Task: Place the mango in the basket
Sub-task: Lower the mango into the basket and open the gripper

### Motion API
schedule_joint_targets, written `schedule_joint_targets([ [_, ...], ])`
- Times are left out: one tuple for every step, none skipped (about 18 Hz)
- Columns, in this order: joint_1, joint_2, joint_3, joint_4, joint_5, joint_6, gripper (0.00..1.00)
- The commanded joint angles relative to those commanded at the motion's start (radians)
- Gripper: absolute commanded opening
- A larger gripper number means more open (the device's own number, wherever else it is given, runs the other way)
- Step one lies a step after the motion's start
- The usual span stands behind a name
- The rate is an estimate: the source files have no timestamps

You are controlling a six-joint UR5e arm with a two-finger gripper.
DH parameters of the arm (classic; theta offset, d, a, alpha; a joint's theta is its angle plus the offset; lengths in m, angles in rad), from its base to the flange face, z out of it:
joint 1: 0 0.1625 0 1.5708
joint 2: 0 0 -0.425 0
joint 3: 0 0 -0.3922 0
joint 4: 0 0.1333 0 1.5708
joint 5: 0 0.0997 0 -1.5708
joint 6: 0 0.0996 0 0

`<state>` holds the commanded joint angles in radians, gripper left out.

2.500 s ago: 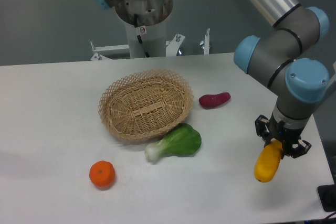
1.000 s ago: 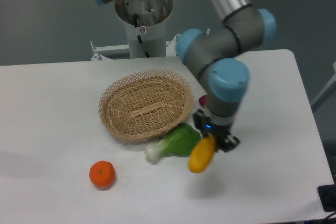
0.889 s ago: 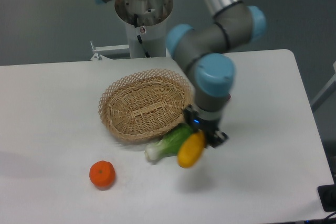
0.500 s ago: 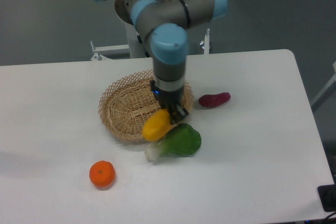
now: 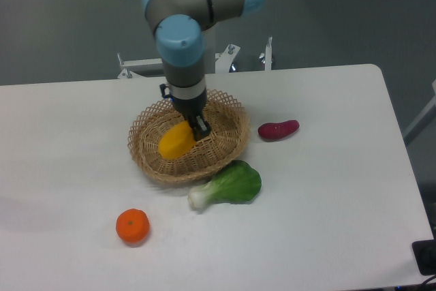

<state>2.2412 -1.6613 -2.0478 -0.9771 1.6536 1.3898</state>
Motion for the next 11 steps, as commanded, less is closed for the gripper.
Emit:
schedule_joint_targets([
  [-0.005,0.0,-0.012,0.0,0.009,-0.002,0.53],
  [-0.009,0.0,-0.021,0.003,0.018,-0.002,0.56],
  [-0.011,0.0,-0.022,0.003,0.021,-0.002,0.67],
  [-0.011,0.0,-0.022,0.003,0.022,-0.003,0.78],
  [-0.009,-0.002,-0.022,0.005,0.023,-0.006,0.96],
  [-0.009,-0.002,-0.017,0.005,0.023,-0.012,1.0],
  [-0.008,-0.002,-0.011,0.005,0.022,-0.012,1.0],
  [-0.006,0.0,-0.009,0.005,0.02,-0.012,1.0],
  [-0.005,0.0,-0.005,0.003,0.022,-0.014,1.0],
  [0.003,-0.002,0.001,0.002,0.008,-0.012,1.0],
  [0.018,-0.003,0.009,0.002,0.002,-0.017,1.0],
])
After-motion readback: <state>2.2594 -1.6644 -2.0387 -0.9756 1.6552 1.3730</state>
